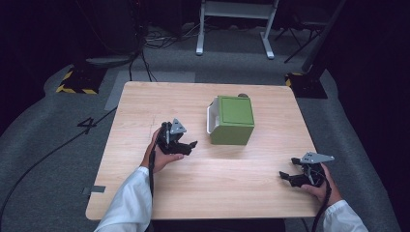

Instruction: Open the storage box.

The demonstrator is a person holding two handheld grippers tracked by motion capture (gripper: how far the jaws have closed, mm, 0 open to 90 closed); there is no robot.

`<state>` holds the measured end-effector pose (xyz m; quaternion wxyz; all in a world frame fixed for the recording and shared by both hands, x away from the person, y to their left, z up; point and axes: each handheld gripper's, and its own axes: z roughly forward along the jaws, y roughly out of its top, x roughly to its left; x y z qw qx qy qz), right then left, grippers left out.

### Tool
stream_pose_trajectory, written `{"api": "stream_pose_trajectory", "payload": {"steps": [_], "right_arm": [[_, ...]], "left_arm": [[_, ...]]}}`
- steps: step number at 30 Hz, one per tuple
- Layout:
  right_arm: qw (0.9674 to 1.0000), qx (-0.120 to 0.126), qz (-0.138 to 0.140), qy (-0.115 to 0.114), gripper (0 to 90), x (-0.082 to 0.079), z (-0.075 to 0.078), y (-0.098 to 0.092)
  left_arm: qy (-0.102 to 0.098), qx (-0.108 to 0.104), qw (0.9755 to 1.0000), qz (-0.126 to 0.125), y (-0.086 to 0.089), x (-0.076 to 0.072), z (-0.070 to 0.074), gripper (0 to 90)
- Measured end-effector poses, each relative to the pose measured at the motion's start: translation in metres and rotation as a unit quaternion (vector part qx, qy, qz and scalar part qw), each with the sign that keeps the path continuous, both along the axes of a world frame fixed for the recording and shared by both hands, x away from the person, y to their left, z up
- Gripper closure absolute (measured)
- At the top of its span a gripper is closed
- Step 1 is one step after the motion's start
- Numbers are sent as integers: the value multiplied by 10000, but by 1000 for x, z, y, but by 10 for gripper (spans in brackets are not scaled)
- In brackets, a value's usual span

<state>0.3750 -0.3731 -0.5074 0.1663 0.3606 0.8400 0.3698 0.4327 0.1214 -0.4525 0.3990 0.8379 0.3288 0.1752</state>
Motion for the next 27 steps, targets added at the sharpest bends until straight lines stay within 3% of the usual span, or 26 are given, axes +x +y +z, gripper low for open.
{"api": "stream_pose_trajectory", "payload": {"steps": [3, 6, 15, 21, 27], "right_arm": [[10000, 1, -1, 0, 145, 0, 0, 0], [10000, 1, 0, -1, 145, 0, 0, 0], [10000, -5, -5, -7, 145, 0, 0, 0], [10000, -2, -8, -2, 145, -1, 0, 0], [10000, -2, -9, -3, 145, -1, 0, 0]], "left_arm": [[-169, -140, 9997, 44, -1, 4, 6, 225], [-156, -190, 9997, 53, -2, 6, 9, 225], [-364, -348, 9986, 131, -14, 18, 25, 226], [-424, -340, 9984, 173, -26, 24, 31, 230], [-418, -266, 9985, 222, -39, 31, 28, 237]]}}
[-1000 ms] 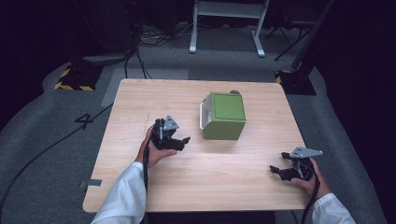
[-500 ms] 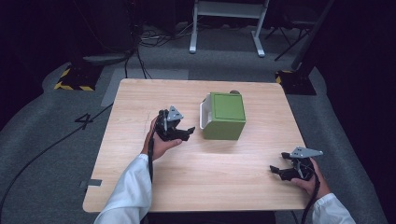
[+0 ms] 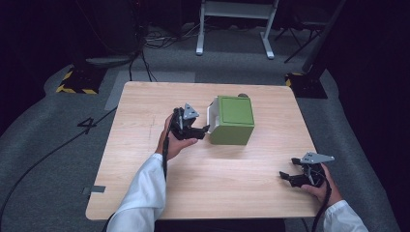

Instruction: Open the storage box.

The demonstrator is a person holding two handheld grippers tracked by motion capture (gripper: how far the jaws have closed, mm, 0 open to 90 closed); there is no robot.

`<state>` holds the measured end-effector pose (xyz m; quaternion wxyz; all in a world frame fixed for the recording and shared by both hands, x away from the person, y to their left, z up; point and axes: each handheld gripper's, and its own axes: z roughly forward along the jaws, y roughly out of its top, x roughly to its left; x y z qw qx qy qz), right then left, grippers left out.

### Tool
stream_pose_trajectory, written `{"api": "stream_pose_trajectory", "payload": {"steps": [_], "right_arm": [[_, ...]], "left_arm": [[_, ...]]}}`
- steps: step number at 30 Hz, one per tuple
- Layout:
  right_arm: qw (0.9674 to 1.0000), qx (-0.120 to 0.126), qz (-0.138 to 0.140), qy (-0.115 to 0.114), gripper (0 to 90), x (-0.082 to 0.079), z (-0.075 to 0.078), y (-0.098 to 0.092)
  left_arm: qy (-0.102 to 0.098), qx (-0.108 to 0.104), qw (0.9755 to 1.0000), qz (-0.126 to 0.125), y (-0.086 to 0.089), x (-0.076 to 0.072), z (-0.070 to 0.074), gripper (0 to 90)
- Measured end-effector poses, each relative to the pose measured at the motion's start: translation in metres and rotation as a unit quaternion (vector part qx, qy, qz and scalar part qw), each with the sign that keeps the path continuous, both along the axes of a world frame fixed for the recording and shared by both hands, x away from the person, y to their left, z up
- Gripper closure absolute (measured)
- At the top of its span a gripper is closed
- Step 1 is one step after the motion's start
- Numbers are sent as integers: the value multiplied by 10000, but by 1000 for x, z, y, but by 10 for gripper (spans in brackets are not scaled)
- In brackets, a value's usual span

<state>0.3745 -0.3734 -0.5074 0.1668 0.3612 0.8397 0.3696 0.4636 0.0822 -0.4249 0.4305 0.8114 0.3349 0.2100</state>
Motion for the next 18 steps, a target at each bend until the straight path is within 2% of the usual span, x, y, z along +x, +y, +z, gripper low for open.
{"api": "stream_pose_trajectory", "payload": {"steps": [4, 8, 18], "right_arm": [[10000, -1, 0, 0, 145, 0, 0, 0], [10000, -1, 0, 0, 145, 0, 0, 0], [10000, -2, -1, 0, 145, 0, 0, 0]], "left_arm": [[80, 40, 9999, 64, -5, 6, -4, 237], [158, -46, 9998, 115, -9, 12, -8, 237], [309, 99, 9992, 234, -18, 22, -21, 236]]}}
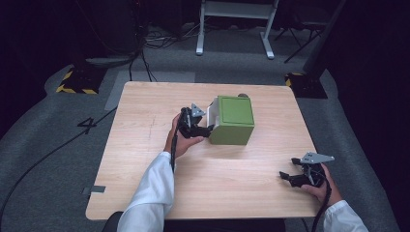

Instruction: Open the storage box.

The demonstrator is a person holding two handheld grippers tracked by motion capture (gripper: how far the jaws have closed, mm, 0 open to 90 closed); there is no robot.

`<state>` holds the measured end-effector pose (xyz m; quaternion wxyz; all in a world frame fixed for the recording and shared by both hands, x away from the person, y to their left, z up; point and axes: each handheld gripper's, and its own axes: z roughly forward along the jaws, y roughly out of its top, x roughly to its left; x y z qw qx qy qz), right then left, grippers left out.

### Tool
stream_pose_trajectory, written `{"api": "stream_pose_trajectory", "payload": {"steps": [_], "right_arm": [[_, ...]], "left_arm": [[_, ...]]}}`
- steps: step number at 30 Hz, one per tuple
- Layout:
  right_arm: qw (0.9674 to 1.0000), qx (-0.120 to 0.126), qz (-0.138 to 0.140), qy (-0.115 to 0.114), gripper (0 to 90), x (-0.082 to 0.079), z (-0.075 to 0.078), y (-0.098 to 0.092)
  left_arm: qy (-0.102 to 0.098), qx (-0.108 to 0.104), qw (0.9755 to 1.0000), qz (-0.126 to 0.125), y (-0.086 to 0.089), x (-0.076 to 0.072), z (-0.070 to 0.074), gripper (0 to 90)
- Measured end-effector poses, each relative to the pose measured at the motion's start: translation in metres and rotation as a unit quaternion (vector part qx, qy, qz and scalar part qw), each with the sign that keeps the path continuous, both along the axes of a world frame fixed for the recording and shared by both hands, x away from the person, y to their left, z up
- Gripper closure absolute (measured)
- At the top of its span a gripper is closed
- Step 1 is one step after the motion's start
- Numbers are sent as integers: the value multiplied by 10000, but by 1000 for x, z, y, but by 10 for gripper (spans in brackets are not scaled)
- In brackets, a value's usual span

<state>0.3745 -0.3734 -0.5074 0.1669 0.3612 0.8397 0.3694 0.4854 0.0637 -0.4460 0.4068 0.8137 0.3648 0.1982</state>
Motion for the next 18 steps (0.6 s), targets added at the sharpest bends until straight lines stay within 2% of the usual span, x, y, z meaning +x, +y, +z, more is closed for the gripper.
{"api": "stream_pose_trajectory", "payload": {"steps": [9, 12, 18], "right_arm": [[10000, 1, -1, 1, 145, 0, 0, 0], [10000, 1, 1, -1, 145, 0, 0, 0], [10000, 1, 0, -1, 145, 0, 0, 0]], "left_arm": [[173, 199, 9995, 173, -6, 10, -13, 243], [265, 18, 9994, 209, -6, 13, -17, 234], [251, 91, 9994, 218, -10, 13, -17, 280]]}}
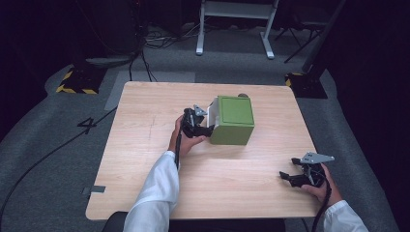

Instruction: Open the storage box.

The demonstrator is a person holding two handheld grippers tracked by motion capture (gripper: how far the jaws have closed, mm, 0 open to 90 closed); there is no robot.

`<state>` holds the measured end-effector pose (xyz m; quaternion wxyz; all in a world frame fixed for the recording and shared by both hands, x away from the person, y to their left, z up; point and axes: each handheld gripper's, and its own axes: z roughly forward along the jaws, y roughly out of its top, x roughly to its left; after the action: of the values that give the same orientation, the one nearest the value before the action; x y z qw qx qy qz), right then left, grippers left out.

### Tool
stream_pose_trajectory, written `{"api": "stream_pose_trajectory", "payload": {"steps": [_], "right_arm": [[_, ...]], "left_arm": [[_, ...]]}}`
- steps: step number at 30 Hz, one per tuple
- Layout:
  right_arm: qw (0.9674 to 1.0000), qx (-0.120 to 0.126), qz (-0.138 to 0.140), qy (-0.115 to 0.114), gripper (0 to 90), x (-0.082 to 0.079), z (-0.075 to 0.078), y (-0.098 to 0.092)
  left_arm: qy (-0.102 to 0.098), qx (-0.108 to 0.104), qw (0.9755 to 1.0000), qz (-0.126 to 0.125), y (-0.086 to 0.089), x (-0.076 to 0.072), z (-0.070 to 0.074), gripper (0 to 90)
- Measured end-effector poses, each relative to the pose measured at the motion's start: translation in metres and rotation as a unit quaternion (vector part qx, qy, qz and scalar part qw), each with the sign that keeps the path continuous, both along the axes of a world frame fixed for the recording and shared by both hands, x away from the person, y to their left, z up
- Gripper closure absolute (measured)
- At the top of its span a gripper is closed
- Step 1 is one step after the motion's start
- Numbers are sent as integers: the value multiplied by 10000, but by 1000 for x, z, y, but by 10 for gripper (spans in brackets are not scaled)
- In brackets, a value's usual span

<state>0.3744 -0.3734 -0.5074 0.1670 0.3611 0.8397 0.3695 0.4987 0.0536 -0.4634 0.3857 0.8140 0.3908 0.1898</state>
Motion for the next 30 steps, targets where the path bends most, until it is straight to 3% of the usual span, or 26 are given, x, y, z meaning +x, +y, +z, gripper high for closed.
{"api": "stream_pose_trajectory", "payload": {"steps": [2, 8, 19, 30], "right_arm": [[10000, 0, 0, 0, 145, 0, 0, 0], [10000, 0, 0, 0, 145, 0, 0, 0], [10000, 0, 0, 0, 145, 0, 0, 0], [10000, 4, 0, -1, 145, 0, 0, 0]], "left_arm": [[-18, 47, 10000, 52, -2, 0, 0, 339], [5, 61, 10000, 63, 0, 1, -1, 357], [44, 116, 9999, 118, 7, 1, -1, 525], [85, 120, 9996, 227, 20, 1, 0, 520]]}}
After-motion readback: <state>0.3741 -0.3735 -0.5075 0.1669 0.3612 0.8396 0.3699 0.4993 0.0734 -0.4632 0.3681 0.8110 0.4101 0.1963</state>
